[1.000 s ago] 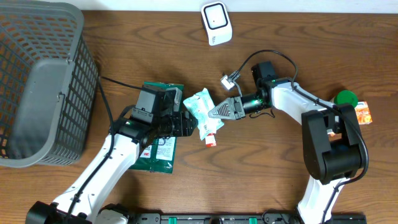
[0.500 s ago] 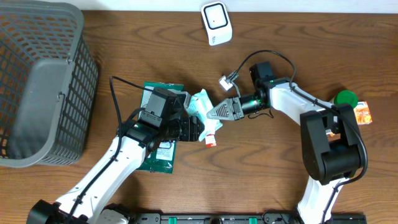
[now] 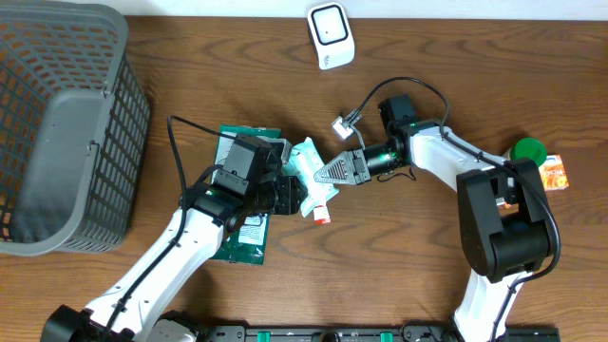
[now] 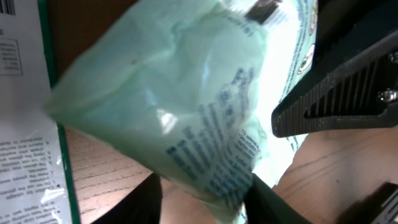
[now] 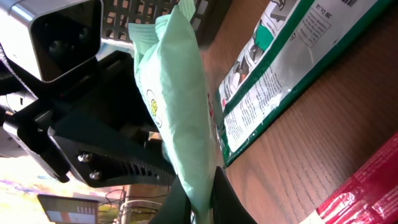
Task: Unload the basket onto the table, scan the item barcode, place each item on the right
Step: 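Release the wipes packet with the left gripper and pull it back, then lift the wipes packet with the right gripper up to the white scanner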
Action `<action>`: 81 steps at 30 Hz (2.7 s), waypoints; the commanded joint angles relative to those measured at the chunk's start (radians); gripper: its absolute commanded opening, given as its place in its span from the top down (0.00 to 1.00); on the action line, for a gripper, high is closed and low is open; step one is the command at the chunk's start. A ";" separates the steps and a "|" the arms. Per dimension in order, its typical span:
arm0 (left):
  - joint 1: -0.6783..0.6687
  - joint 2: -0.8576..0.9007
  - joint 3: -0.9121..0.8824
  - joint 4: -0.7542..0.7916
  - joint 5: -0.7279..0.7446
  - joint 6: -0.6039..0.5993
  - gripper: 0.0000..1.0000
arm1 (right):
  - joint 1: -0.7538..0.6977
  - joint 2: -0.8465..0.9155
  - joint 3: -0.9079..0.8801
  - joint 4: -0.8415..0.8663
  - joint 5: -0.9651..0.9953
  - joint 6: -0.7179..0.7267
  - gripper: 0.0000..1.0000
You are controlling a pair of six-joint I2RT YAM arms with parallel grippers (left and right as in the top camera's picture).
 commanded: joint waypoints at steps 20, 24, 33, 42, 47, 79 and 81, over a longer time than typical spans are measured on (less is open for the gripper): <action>0.012 0.062 0.005 0.049 -0.106 -0.001 0.68 | 0.010 -0.008 -0.004 -0.001 -0.079 0.008 0.99; 0.016 -0.020 0.005 0.034 -0.261 -0.001 0.68 | 0.010 -0.008 -0.004 -0.001 -0.079 0.008 0.99; 0.089 -0.257 0.007 -0.120 -0.457 -0.002 0.66 | 0.014 -0.070 0.034 -0.071 0.295 0.153 0.99; 0.335 -0.325 0.046 -0.315 -0.378 -0.015 0.72 | 0.063 -0.377 0.185 -0.249 0.837 0.214 0.99; 0.458 -0.253 0.165 -0.431 -0.278 0.035 0.72 | 0.117 -0.410 0.423 -0.501 1.099 0.212 0.99; 0.477 -0.061 0.238 -0.476 -0.266 0.040 0.16 | 0.413 -0.282 0.634 -0.150 1.707 -0.550 0.99; 0.477 -0.061 0.238 -0.476 -0.266 0.040 0.16 | 0.413 -0.265 0.634 -0.104 1.711 -0.603 0.99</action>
